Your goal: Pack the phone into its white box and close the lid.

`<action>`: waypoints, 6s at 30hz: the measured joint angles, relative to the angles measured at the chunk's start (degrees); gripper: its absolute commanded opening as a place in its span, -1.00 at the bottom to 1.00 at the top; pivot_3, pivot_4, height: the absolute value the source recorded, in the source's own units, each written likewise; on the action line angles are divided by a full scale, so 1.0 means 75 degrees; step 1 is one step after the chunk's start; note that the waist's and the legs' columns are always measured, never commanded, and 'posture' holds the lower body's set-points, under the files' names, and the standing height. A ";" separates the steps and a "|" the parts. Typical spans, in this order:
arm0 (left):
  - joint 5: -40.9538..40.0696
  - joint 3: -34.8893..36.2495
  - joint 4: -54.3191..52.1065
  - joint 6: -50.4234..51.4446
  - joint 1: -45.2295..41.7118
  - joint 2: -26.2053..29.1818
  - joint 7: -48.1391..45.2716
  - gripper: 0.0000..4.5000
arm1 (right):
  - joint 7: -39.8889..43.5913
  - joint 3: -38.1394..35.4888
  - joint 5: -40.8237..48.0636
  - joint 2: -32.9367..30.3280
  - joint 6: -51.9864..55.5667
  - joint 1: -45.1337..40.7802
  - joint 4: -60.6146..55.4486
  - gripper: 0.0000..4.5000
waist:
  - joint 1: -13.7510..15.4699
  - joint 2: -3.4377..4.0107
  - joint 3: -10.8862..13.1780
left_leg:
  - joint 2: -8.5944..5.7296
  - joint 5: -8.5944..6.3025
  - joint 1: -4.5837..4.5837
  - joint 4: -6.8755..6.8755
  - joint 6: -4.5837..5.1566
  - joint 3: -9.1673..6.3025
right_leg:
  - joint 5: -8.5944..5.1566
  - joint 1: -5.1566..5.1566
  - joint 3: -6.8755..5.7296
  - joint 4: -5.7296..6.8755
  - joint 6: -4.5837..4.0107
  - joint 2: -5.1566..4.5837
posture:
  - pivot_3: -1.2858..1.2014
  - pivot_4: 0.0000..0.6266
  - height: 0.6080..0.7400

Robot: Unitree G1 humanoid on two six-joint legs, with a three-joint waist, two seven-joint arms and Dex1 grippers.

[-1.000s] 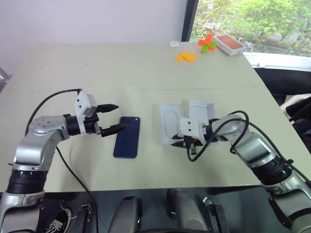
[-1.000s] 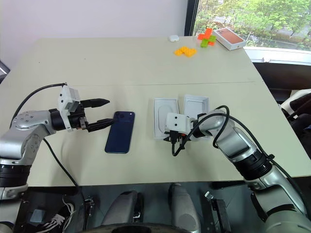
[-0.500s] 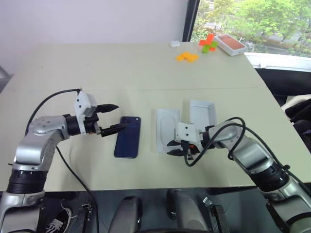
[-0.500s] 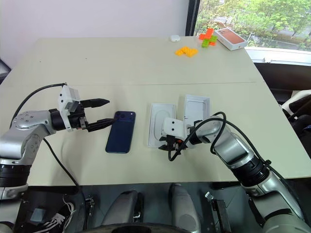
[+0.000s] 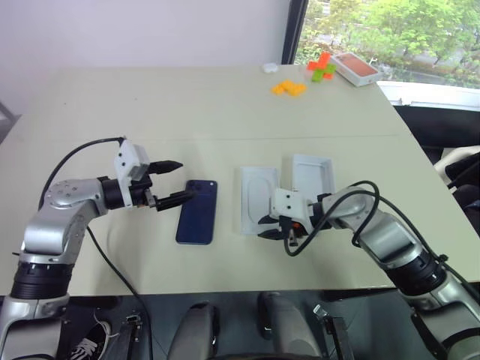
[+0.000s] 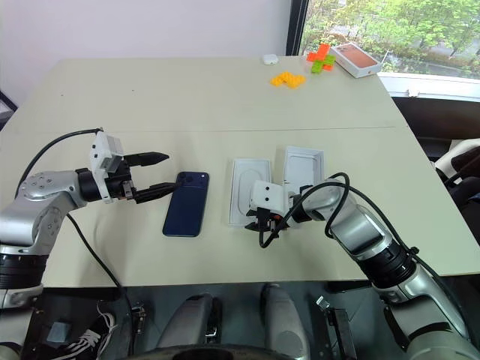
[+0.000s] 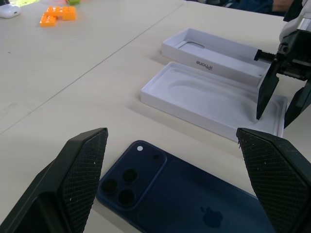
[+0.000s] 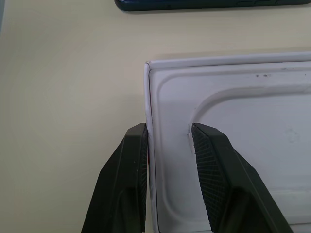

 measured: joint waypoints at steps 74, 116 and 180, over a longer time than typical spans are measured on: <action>-0.2343 0.1082 0.1221 0.7262 -0.0645 -0.0030 0.2573 1.00 | -0.0049 0.1655 -0.4545 0.2536 -0.2793 -0.2116 0.2670 -0.98 | -0.0022 -0.0003 -0.0006 | -0.0013 0.0010 0.0019 -0.0006 -0.0020 -0.0022 | 0.0003 0.0014 -0.0008 0.0018 -0.0005 -0.0008 | 0.03 -0.52 1.00; -0.3500 0.2150 0.0972 0.8981 -0.0768 -0.1776 0.4226 0.76 | -0.0558 0.1550 -0.3836 0.3455 -0.1366 -0.2241 0.3155 -1.00 | -0.0067 0.0011 -0.0040 | -0.0018 0.0020 0.0027 -0.0021 -0.0044 -0.0037 | 0.0003 0.0015 -0.0015 0.0016 -0.0006 -0.0015 | 0.03 -0.52 1.00; -0.3869 0.2914 0.2730 0.8740 -0.2633 -0.5395 0.7248 -1.00 | 0.0930 -0.3563 0.1873 -0.0181 -0.2041 0.0637 0.1418 0.99 | 0.0020 -0.0006 -0.0005 | -0.0026 0.0027 -0.0012 -0.0021 -0.0052 -0.0057 | 0.0002 0.0021 -0.0032 -0.0045 0.0000 -0.0001 | 0.03 -0.52 1.00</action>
